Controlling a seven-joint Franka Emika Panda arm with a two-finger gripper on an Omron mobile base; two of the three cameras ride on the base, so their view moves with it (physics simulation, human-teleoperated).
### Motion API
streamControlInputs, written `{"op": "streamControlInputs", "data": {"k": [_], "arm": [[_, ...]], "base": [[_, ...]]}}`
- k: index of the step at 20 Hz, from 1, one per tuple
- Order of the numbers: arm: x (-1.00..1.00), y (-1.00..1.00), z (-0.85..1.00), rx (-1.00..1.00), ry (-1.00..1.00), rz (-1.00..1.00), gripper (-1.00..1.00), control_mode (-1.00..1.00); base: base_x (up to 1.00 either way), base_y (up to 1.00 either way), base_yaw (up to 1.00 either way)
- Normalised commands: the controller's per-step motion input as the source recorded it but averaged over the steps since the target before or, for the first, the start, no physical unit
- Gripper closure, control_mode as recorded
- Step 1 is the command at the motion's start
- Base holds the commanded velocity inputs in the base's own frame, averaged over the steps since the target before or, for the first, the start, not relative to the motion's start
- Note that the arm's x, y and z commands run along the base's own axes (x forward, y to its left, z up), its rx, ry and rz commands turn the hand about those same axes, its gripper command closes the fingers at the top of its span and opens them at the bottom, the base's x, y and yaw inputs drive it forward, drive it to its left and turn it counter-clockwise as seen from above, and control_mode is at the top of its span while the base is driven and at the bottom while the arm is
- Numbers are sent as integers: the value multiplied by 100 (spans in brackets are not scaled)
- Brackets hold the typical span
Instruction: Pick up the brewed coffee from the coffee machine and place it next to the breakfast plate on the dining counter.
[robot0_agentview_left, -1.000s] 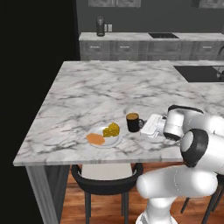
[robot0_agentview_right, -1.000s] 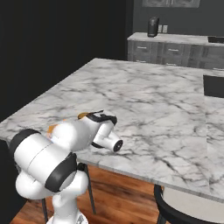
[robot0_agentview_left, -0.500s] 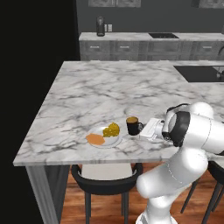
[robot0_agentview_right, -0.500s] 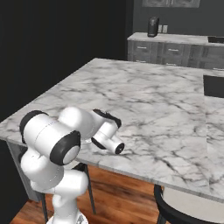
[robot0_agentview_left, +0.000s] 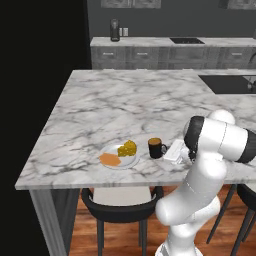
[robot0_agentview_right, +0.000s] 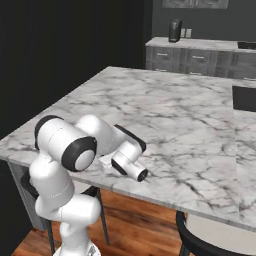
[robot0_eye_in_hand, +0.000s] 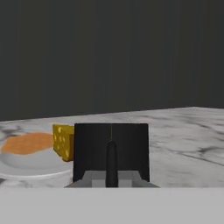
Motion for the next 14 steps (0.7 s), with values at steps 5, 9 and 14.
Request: {"op": "streamControlInputs", "data": {"k": [5, 9, 14], "arm": [[14, 4, -36, 0, 0, 0, 100, -100], [16, 0, -31, 0, 0, 0, 100, -100], [-6, -4, 10, 0, 0, 0, -100, -100]], "base": [[0, 0, 0], [0, 0, 0], [0, 0, 0]]}}
